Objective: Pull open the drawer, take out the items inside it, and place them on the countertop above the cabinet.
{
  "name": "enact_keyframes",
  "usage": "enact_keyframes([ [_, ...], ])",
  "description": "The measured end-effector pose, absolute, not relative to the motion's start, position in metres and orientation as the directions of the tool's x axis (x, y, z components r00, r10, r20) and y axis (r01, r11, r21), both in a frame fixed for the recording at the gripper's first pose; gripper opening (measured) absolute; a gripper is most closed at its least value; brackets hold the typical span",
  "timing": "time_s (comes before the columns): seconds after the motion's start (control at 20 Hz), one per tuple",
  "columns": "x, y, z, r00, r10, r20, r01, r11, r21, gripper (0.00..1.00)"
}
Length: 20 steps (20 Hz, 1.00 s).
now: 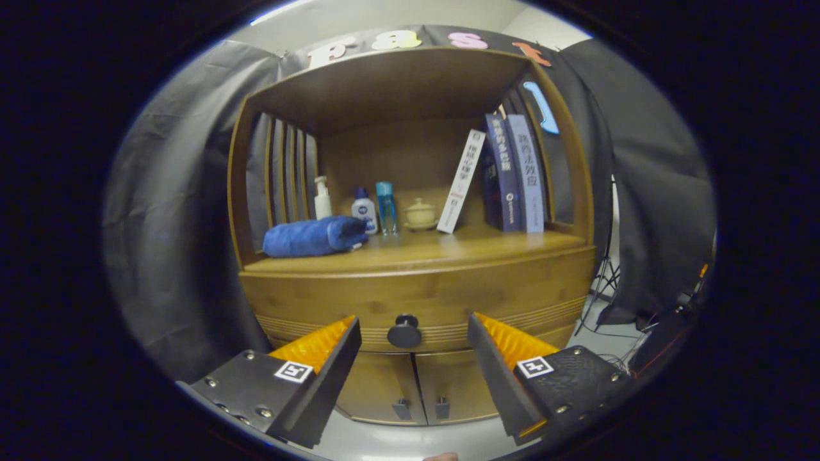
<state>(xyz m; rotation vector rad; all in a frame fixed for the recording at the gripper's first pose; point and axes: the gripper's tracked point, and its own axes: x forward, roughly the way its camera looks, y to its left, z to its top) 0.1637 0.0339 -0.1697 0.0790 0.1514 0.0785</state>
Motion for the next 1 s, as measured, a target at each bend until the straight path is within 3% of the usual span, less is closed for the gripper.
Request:
enact_keyframes([
  [0.25,0.203,0.040,-0.192,0.984,0.059,-0.165,-0.053,0.998,0.041,1.00],
  [0.6,0.228,0.052,-0.207,0.982,0.029,-0.186,-0.018,0.998,0.063,0.46],
  [0.85,0.228,0.051,-0.204,0.995,-0.044,-0.091,0.043,0.999,-0.010,0.44],
  [1.0,0.227,0.055,-0.206,0.992,0.006,-0.127,-0.008,1.000,-0.008,0.38],
])
